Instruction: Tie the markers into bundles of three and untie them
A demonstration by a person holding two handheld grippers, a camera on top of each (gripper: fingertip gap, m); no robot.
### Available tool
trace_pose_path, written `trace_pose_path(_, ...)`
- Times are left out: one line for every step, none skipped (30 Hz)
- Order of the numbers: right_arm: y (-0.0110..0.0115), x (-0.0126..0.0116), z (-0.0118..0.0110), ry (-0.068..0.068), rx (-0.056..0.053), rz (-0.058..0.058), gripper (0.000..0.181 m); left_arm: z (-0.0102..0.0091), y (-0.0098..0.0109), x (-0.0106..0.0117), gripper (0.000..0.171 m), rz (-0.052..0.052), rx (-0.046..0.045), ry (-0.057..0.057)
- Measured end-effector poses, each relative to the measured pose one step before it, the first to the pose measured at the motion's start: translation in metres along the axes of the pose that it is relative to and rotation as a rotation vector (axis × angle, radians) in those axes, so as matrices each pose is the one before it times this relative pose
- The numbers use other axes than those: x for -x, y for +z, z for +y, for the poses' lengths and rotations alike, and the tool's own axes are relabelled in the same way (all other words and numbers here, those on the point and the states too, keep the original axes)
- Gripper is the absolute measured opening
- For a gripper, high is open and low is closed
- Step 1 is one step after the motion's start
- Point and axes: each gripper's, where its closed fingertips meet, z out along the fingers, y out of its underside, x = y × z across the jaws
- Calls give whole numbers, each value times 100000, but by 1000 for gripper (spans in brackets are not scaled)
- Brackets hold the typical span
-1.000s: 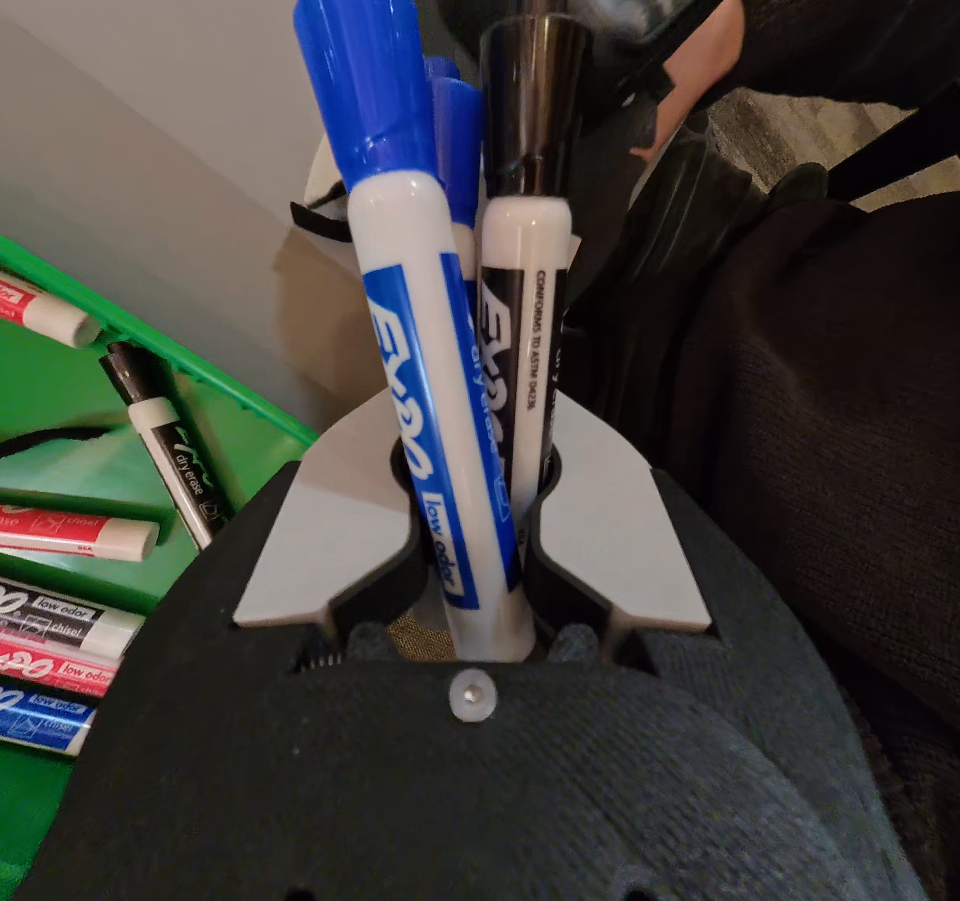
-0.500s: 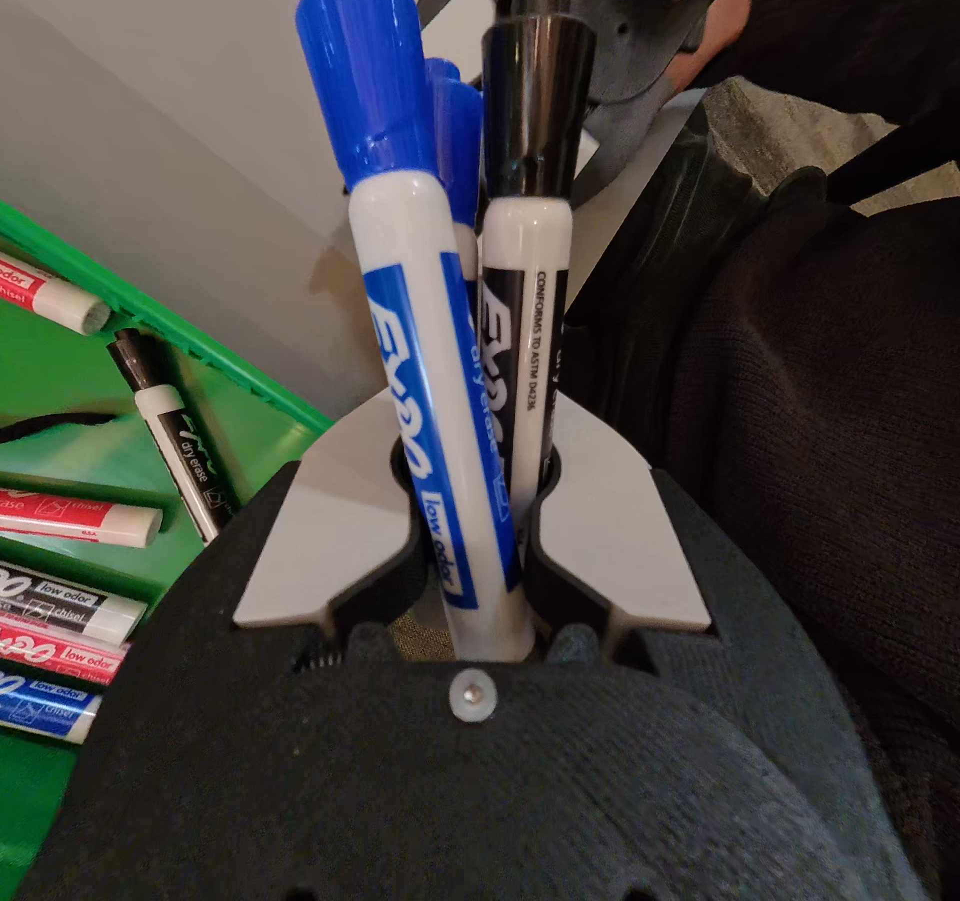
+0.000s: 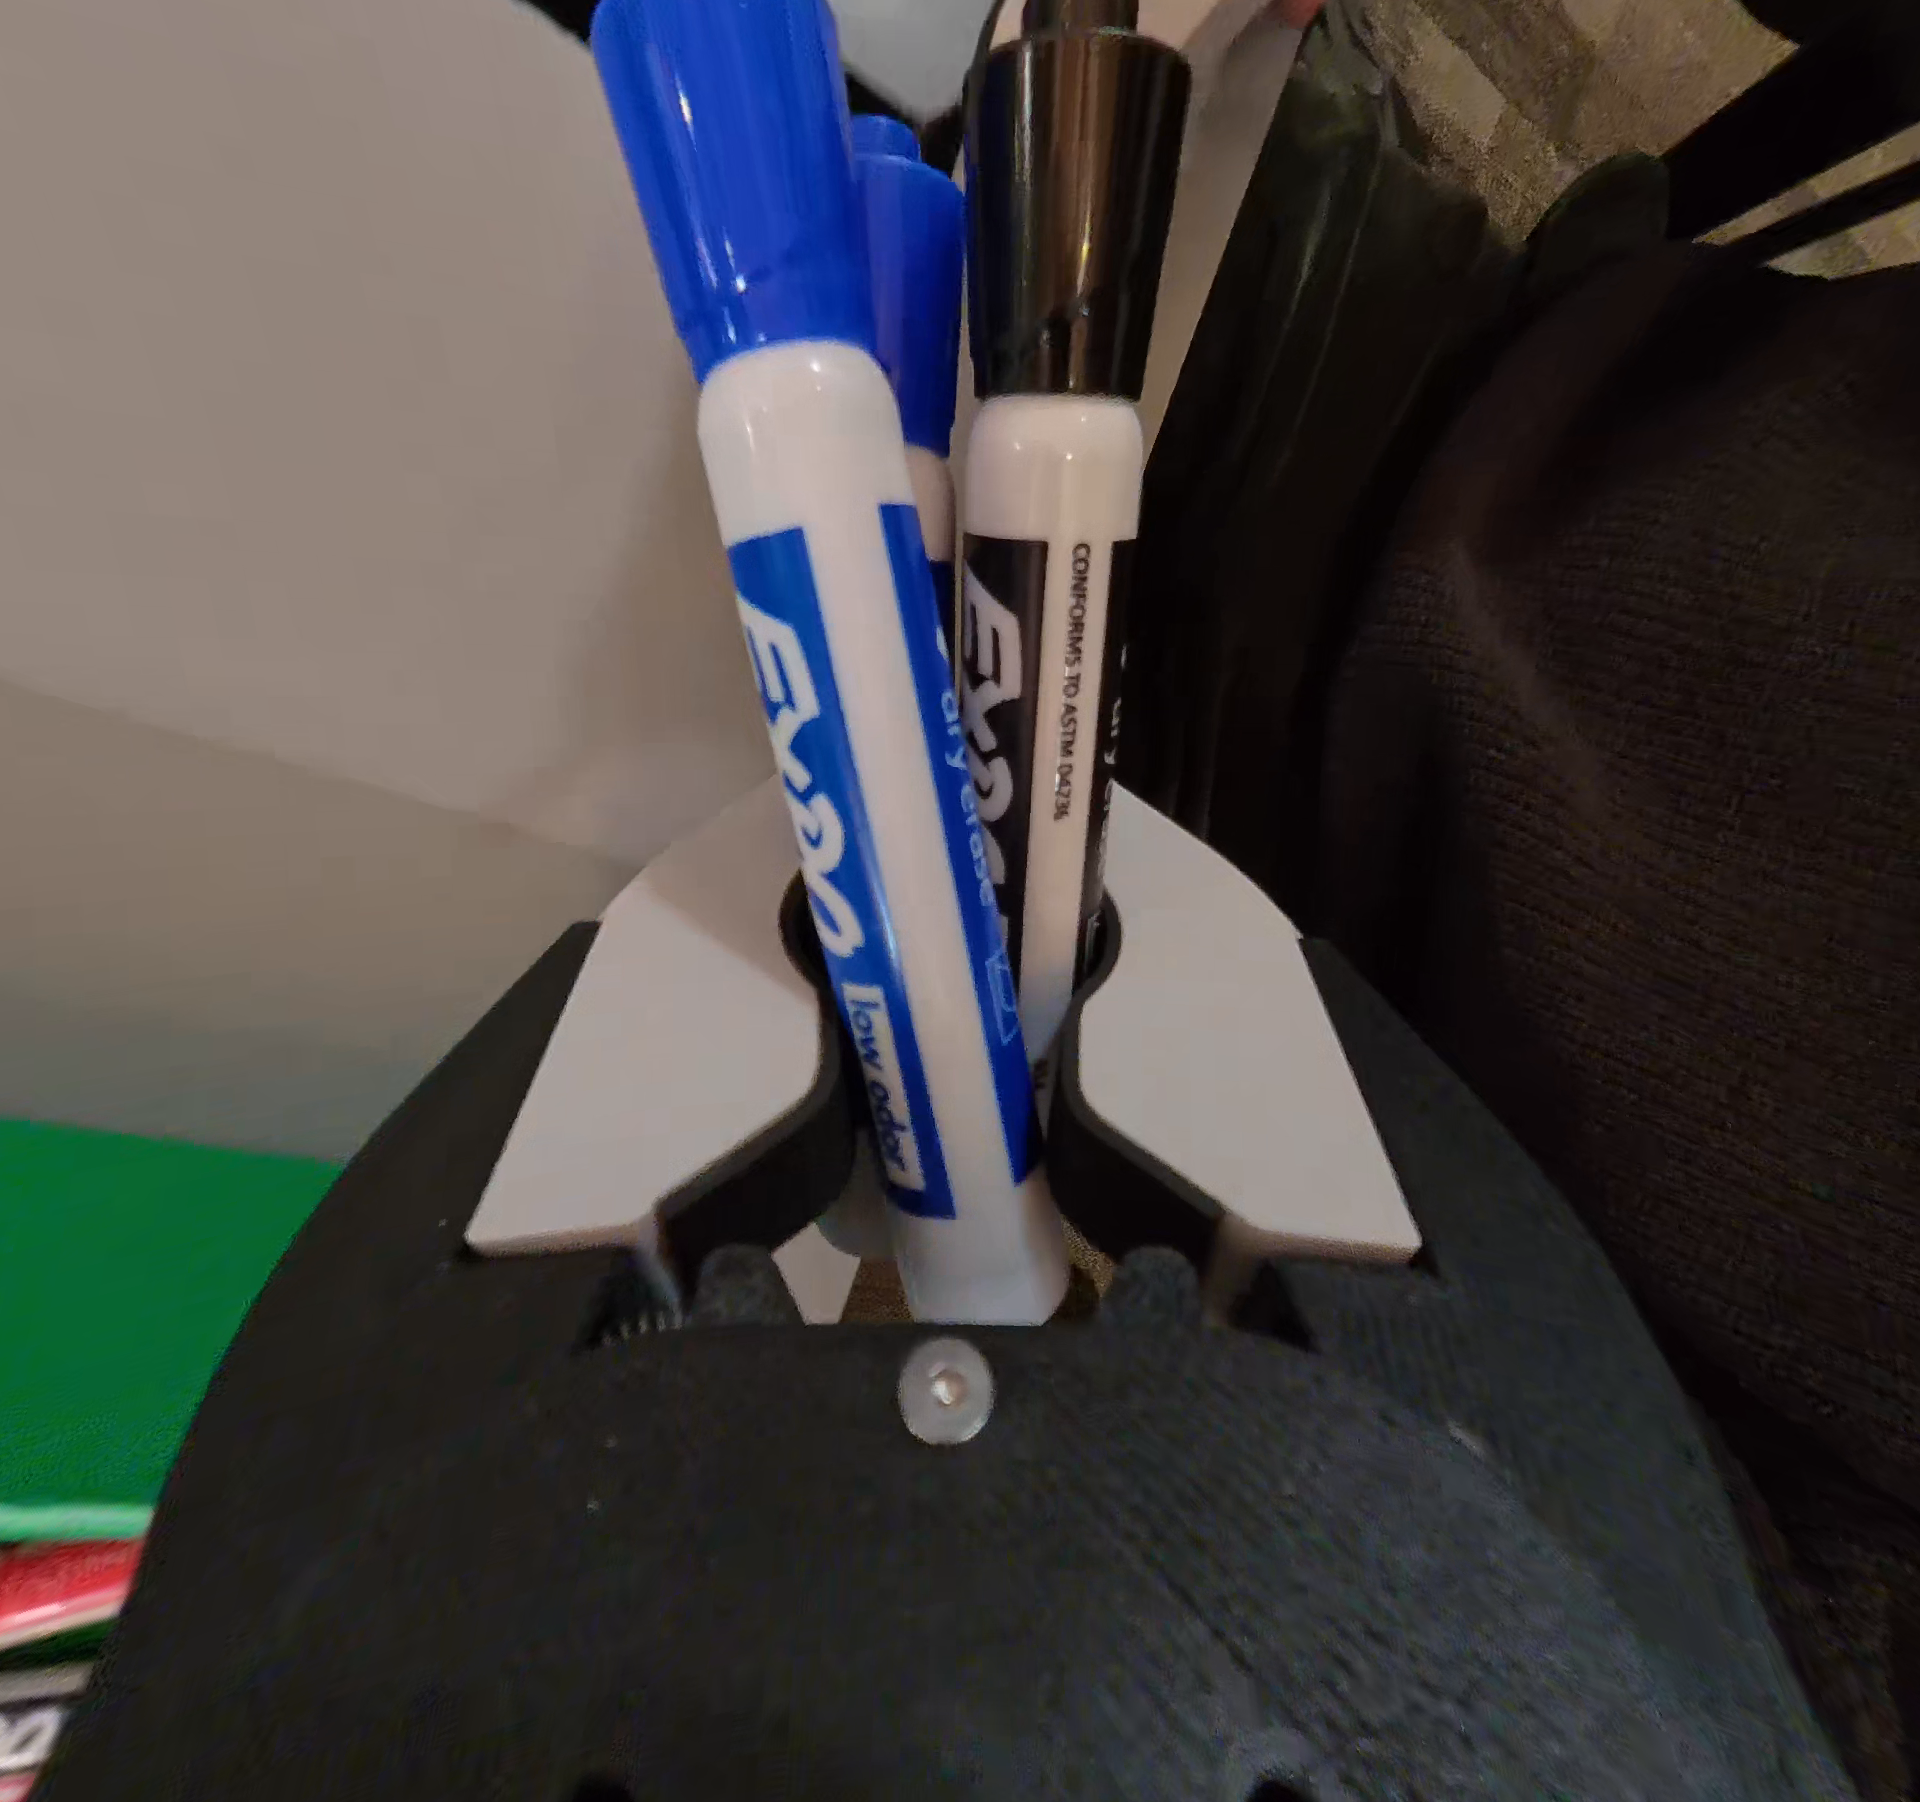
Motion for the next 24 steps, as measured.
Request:
trace_pose_path(-126, 33, 404, -1393, 1460, 995, 55, -416, 228, -72, 45, 334, 543, 1329)
trace_pose_path(-157, 73, 335, -1078, 991, 620, 56, -416, 254, -28, 45, 198, 582, 1448)
trace_pose_path(-184, 56, 270, -705, 493, 608, 56, -416, 266, 13, 44, 256, 544, 1322)
trace_pose_path(-250, 107, 179, -227, 49, -31, 56, -443, 282, 50, 45, 175, 280, 1281)
trace_pose_path(-277, 68, 123, 432, -155, -4, 56, -480, 281, 139, 45, -49, -139, 1215)
trace_pose_path(-313, -52, 94, 761, -292, 582, 55, -568, 293, 317, 45, -985, -979, 902)
trace_pose_path(-347, -58, 93, 709, -457, 641, 55, -627, 297, 366, 45, -805, -1551, 420)
trace_pose_path(-350, -47, 91, 756, -437, 480, 55, -609, 356, 245, 45, 295, -1801, 572)
trace_pose_path(-369, -23, 79, 779, -410, 324, 55, -507, 456, 73, 45, 1563, -1723, 1009)
trace_pose_path(-381, -3, 49, 833, -492, 146, 55, -320, 556, -69, 44, 2484, -1135, 807)
trace_pose_path(-382, -26, 7, 901, -689, 142, 55, -130, 610, -5, 44, 2082, -209, 324)
trace_pose_path(-377, -12, 5, 910, -724, -68, 55, 58, 629, 133, 44, 1001, 778, 223)
trace_pose_path(-342, -17, 37, 1000, -513, -348, 55, 144, 615, 173, 44, 542, 1068, 331)
trace_pose_path(-303, -18, 109, 1091, -233, -654, 55, 125, 573, 66, 44, 1154, 749, 270)
trace_pose_path(-238, -35, 150, 1229, -88, -946, 55, 99, 508, -70, 45, 1767, 341, 485)
trace_pose_path(-158, -95, 171, 1378, -39, -974, 55, -18, 418, -151, 45, 2040, -389, 731)
trace_pose_path(-78, -116, 177, 1527, -46, -1229, 55, -24, 358, -250, 45, 2721, -308, -190)
trace_pose_path(6, -86, 150, 1859, -212, -1760, 54, 115, 315, -223, 45, 2574, 939, -915)
trace_pose_path(69, -59, 111, 2329, -363, -2092, 54, 202, 312, 33, 45, 259, 1632, 214)
trace_pose_path(107, -92, 90, 2408, -166, -1849, 54, 151, 318, 41, 45, -274, 1302, 829)
trace_pose_path(103, -94, 89, 1789, -13, -1412, 54, 86, 309, -188, 45, 1388, 1055, -73)
trace_pose_path(98, -64, 59, 1019, -4, -1117, 54, 39, 294, -237, 45, 1574, 745, -197)
trace_pose_path(103, 41, 57, 703, 6, -1424, 55, 11, 277, -101, 45, 640, 585, 67)
trace_pose_path(117, 69, 58, 839, 60, -1238, 55, 3, 253, -75, 45, 486, 444, 64)
